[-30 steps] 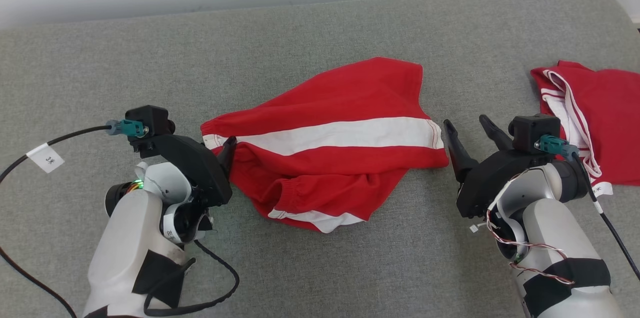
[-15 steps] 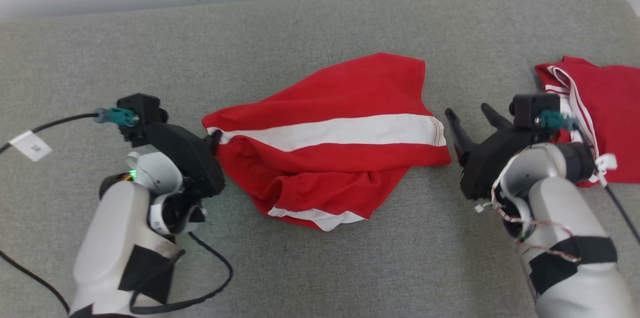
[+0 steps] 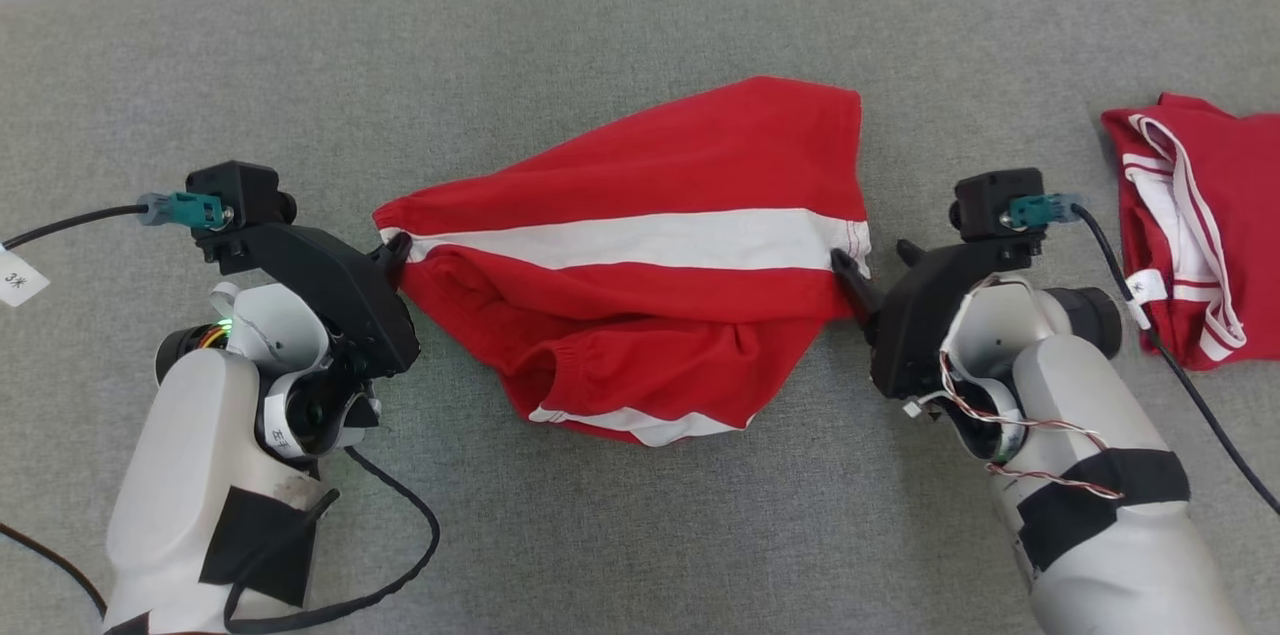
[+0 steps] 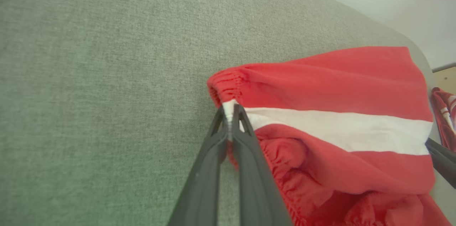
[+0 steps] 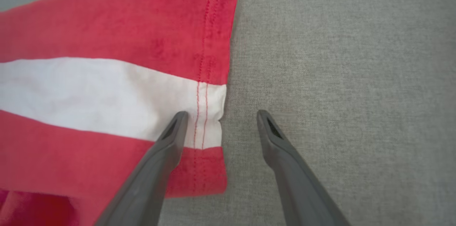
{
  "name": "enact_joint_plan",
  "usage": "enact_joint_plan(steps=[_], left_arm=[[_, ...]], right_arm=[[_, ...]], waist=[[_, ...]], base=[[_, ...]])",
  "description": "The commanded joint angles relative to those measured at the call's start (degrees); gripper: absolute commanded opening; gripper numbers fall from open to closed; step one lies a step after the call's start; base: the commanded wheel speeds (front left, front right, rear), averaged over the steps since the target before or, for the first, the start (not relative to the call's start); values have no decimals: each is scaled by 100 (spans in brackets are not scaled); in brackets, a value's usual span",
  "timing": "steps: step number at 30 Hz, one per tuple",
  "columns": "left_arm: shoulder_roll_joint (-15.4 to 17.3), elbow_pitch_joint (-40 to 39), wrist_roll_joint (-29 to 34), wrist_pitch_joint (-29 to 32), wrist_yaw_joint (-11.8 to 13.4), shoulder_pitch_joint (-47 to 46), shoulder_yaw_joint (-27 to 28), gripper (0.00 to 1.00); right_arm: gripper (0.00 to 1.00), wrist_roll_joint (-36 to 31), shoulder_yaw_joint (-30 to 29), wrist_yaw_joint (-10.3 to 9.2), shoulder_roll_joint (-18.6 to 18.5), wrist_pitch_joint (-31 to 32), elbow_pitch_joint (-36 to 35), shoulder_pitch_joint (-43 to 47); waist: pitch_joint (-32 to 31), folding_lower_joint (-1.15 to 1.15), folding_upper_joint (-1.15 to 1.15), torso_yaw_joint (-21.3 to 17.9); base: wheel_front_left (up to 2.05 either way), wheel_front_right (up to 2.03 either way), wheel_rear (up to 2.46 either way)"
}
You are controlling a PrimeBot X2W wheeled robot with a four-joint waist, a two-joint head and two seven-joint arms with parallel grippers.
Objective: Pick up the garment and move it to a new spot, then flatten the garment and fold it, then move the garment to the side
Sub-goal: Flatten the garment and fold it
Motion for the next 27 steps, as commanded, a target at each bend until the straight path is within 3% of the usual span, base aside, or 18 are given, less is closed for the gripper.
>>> enact_joint_plan(steps=[1, 13, 27], left_arm=[[23, -43, -19, 3, 12, 68, -2, 0], [65, -233, -81, 59, 61, 123, -25, 0], [91, -333, -167, 67, 100, 238, -33, 0]], right_arm=[[100, 96, 46, -15, 53, 4, 36, -72], [100, 398, 394, -15, 177, -232, 203, -301], [100, 496, 596, -15, 139, -155, -201, 21]], waist=[[49, 0, 0, 12], [131, 0, 0, 48], [19, 0, 0, -6]], base=[[0, 0, 0], [0, 0, 0], [0, 0, 0]])
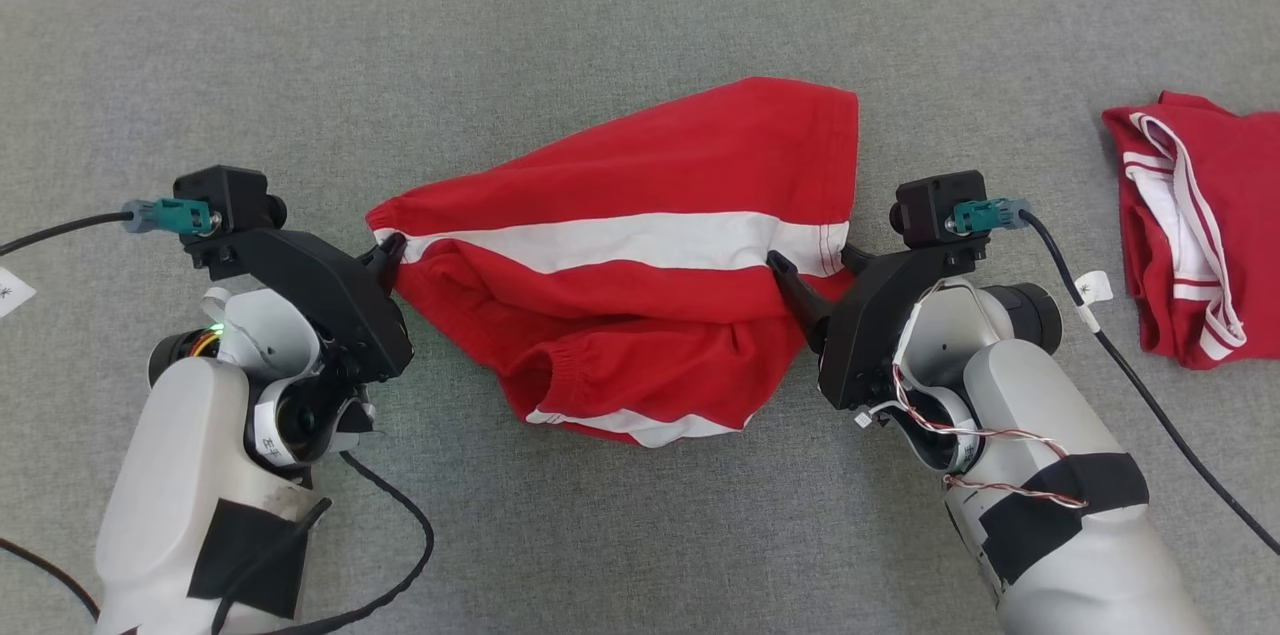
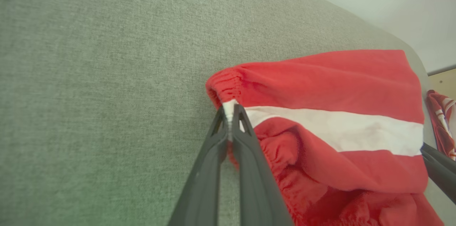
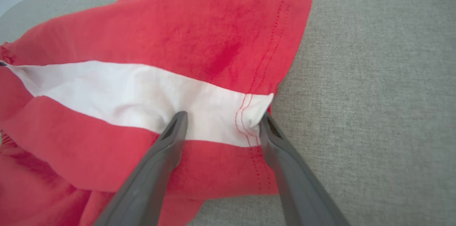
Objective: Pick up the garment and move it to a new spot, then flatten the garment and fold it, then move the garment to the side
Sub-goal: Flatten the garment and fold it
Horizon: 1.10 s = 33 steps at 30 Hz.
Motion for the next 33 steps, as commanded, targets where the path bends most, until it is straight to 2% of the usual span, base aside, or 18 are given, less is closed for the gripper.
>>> enact_joint_plan(steps=[1, 4, 5, 6, 7, 11, 17, 23, 31, 33], left_arm=[[8, -31, -40, -3, 20, 87, -3, 0], [7, -53, -61, -14, 25, 93, -1, 0], [5, -59, -67, -20, 25, 93, -4, 0], [3, -65, -73, -24, 27, 96, -9, 0], [4, -66, -81, -24, 28, 102, -13, 0], [-27, -63, -143, -65, 28, 113, 17, 0], [-61, -137, -360, -191, -38, 121, 162, 0], [-95, -397, -819, -194, -128, -88, 421, 0], [-174, -854, -1391, -108, -202, -1065, 629, 0], [-234, -893, -1517, -216, -120, -1390, 743, 0]], right_arm=[[100, 65, 3, -15, -5, 35, -26, 33], [100, 89, -14, -15, -4, 58, 25, -29], [98, 79, -15, -15, -6, 73, 56, -52], [90, 96, -22, -15, -4, 81, 83, -74], [57, 127, -26, -15, 3, 81, 108, -85], [0, 189, -41, -15, 20, 6, 169, -108], [0, 259, -79, -15, -3, -265, 94, -169], [0, 556, -195, -15, -76, -552, -288, -368], [0, 633, -456, -15, -227, -902, -651, -1379], [0, 550, -422, -15, -236, -1006, -606, -1863]], waist=[[-5, 0, 0, 2], [-2, 0, 0, 15], [-1, 0, 0, 23], [-1, 0, 0, 34], [-2, 0, 0, 44], [-20, 0, 0, 75], [-64, 0, 0, 67], [-54, 0, 0, 17], [326, 0, 0, 4], [489, 0, 0, -28]], base=[[0, 0, 0], [0, 0, 0], [0, 0, 0], [0, 0, 0], [0, 0, 0], [0, 0, 0], [0, 0, 0], [0, 0, 0], [0, 0, 0], [0, 0, 0]])
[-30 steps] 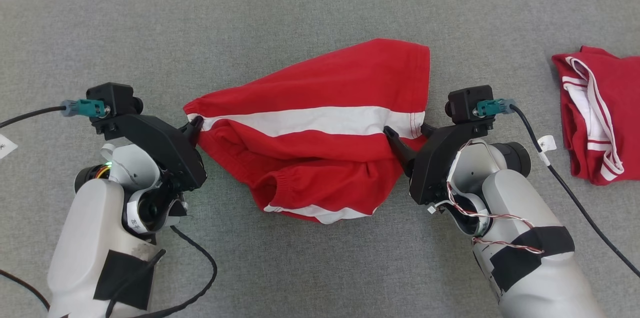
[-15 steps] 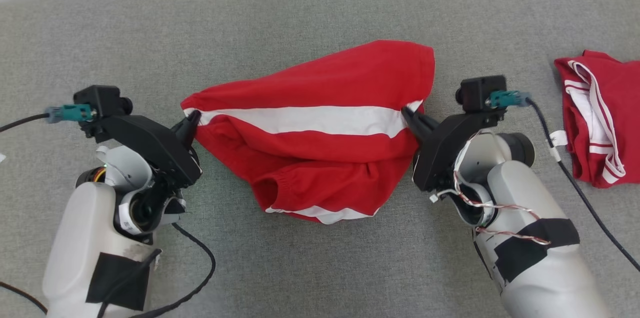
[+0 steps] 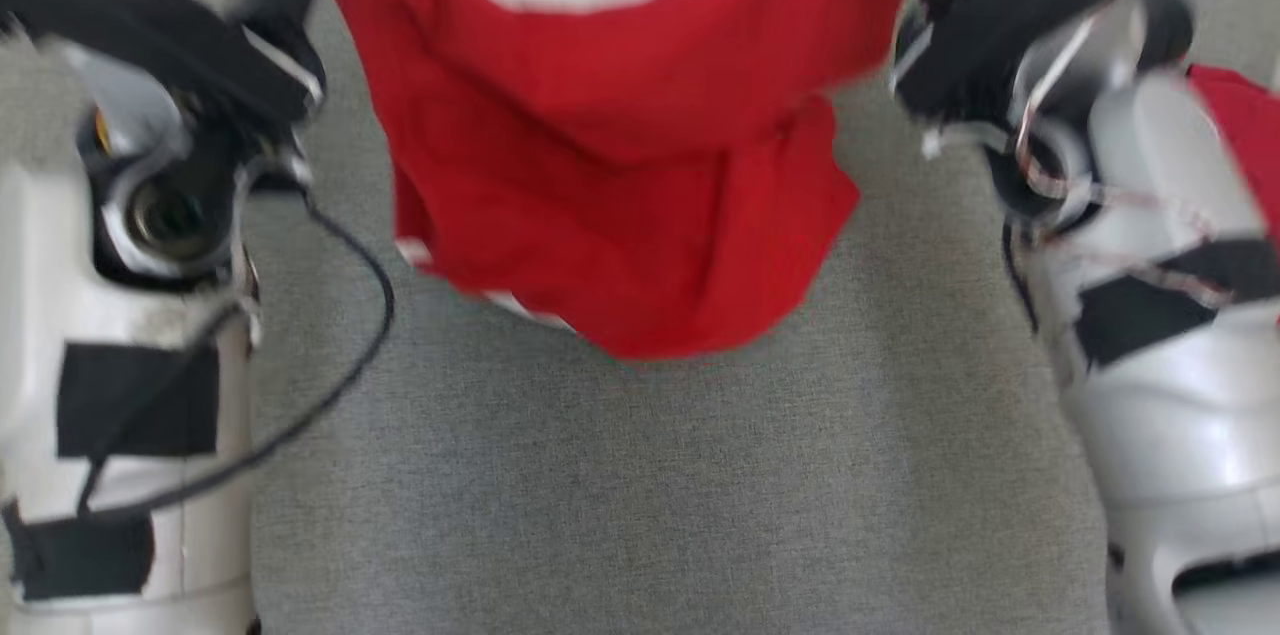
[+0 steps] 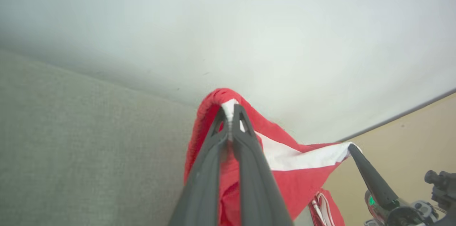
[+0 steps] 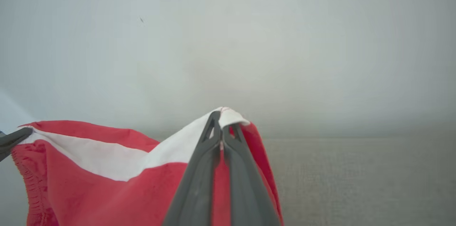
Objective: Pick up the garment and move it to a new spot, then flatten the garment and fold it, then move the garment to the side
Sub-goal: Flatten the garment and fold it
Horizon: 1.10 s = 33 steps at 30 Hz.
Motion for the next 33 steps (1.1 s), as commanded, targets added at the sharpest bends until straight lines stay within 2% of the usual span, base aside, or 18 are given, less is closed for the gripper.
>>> enact_joint_plan(steps=[1, 5, 8, 11, 15, 20, 22, 26, 29, 33], left_arm=[[-46, -41, -60, -143, 98, -374, 93, 0], [-41, -35, 114, -487, 268, -1062, 158, 0], [55, 65, 448, -1061, 434, -1729, 223, 0], [53, 213, 636, -1723, 431, -2308, 313, 0], [60, 427, 640, -2317, 296, -3016, 413, 0], [135, 633, 612, -3032, 76, -3456, 543, 0], [198, 847, 583, -3257, -27, -3322, 524, 0], [260, 1118, 740, -3518, -133, -2859, 215, 0], [209, 1252, 672, -3718, -159, -2385, -58, 0], [242, 1121, 363, -3818, -164, -1681, -635, 0]], right_arm=[[0, -105, 5, -15, -14, -109, 76, -517], [0, -393, -9, -15, -45, -349, 328, -1364], [0, -727, -212, -15, 1, -717, 625, -2212], [0, -1021, -532, -15, 81, -1202, 907, -2890], [0, -1505, -1166, -17, 99, -1880, 1155, -3724], [0, -2024, -1702, -23, 112, -2515, 1268, -4299], [0, -2105, -1813, -31, 123, -2576, 1470, -4199], [0, -2183, -1503, -28, 167, -2419, 1830, -3847], [0, -2012, -1175, -22, 157, -2304, 1992, -3430], [0, -1541, -682, -17, 30, -2121, 1849, -2772]], waist=[[338, 0, 0, -55], [661, 0, 0, -83], [1003, 0, 0, -109], [1253, 0, 0, -116], [1543, 0, 0, -66], [1754, 0, 0, 7], [1792, 0, 0, 28], [1740, 0, 0, 69], [1605, 0, 0, 103], [1307, 0, 0, 153]], base=[[0, 0, 0], [0, 0, 0], [0, 0, 0], [0, 0, 0], [0, 0, 0], [0, 0, 0], [0, 0, 0], [0, 0, 0], [0, 0, 0], [0, 0, 0]])
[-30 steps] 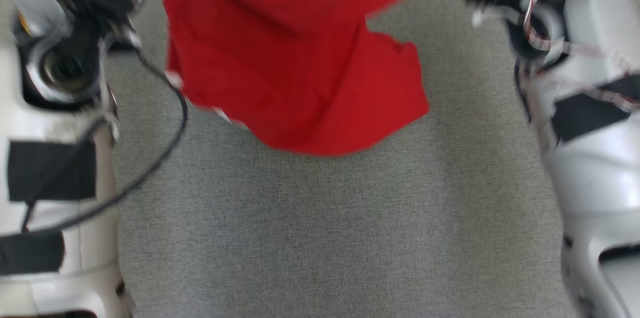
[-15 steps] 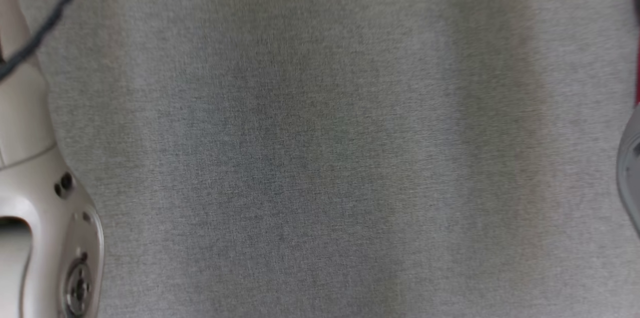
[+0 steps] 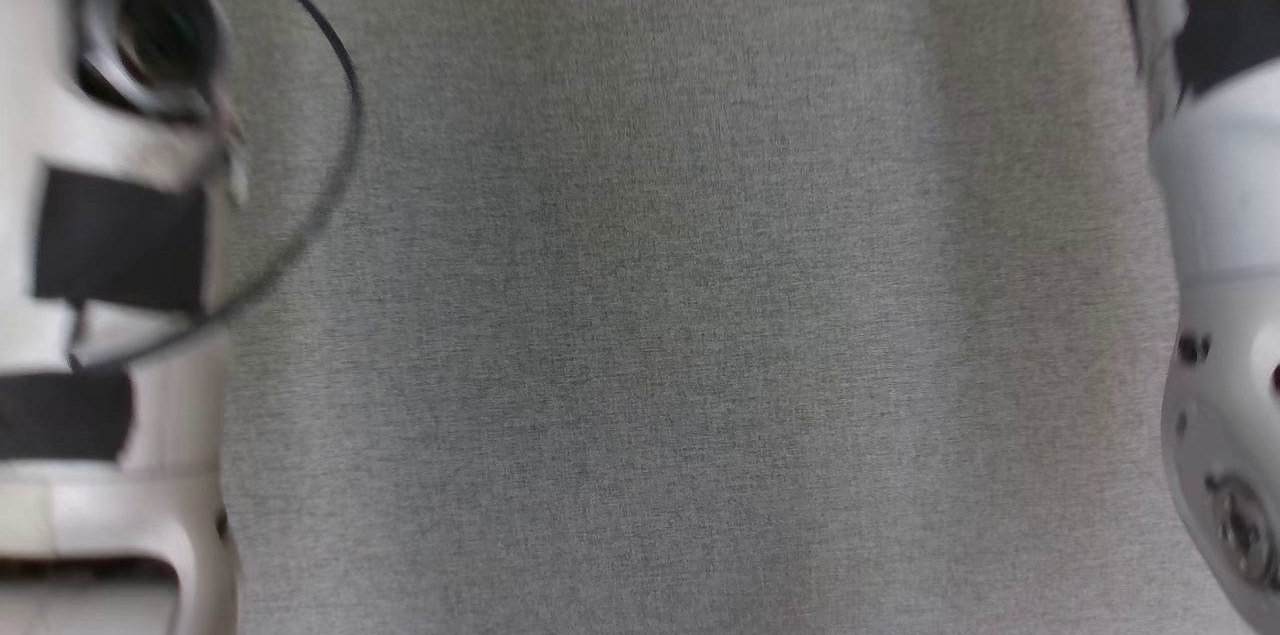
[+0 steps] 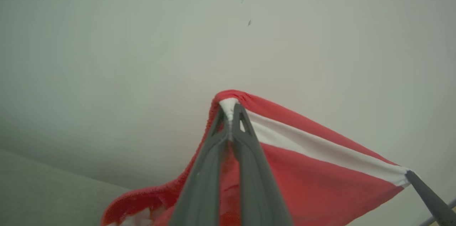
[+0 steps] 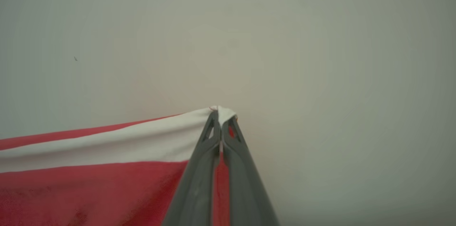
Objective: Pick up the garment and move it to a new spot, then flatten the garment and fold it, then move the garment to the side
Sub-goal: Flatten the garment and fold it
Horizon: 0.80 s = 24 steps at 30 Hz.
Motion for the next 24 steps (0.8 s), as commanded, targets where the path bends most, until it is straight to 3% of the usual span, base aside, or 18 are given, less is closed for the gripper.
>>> enact_joint_plan(steps=[1, 7, 12, 14, 18, 24], left_arm=[[93, -76, -97, -34, 10, 274, -133, 0], [362, -334, -312, -194, 8, 1424, -973, 0], [538, -267, -68, -332, 7, 2353, -1578, 0], [566, -232, -3, -348, 7, 2520, -1655, 0], [681, -83, 149, -247, 9, 3183, -1970, 0], [778, -105, 95, -137, 145, 4095, -2115, 0]], right_arm=[[0, 161, 136, -18, -121, 119, -111, 233], [0, 911, 869, -18, -609, 1431, -716, 1482], [0, 1501, 1304, -18, -1074, 2864, -1822, 2726], [0, 1609, 1317, -18, -1174, 3115, -2075, 2985], [0, 1909, 1314, -18, -1540, 4209, -3036, 4103], [0, 2090, 943, -18, -1891, 5580, -4276, 5655]], waist=[[-271, 0, -1, 50], [-958, 0, -1, 67], [-1545, 0, -1, 90], [-1654, 0, -1, 98], [-2061, 0, -1, 85], [-2505, 0, -1, 110]], base=[[0, 0, 0], [0, 0, 0], [0, 0, 0], [0, 0, 0], [0, 0, 0], [0, 0, 0]])
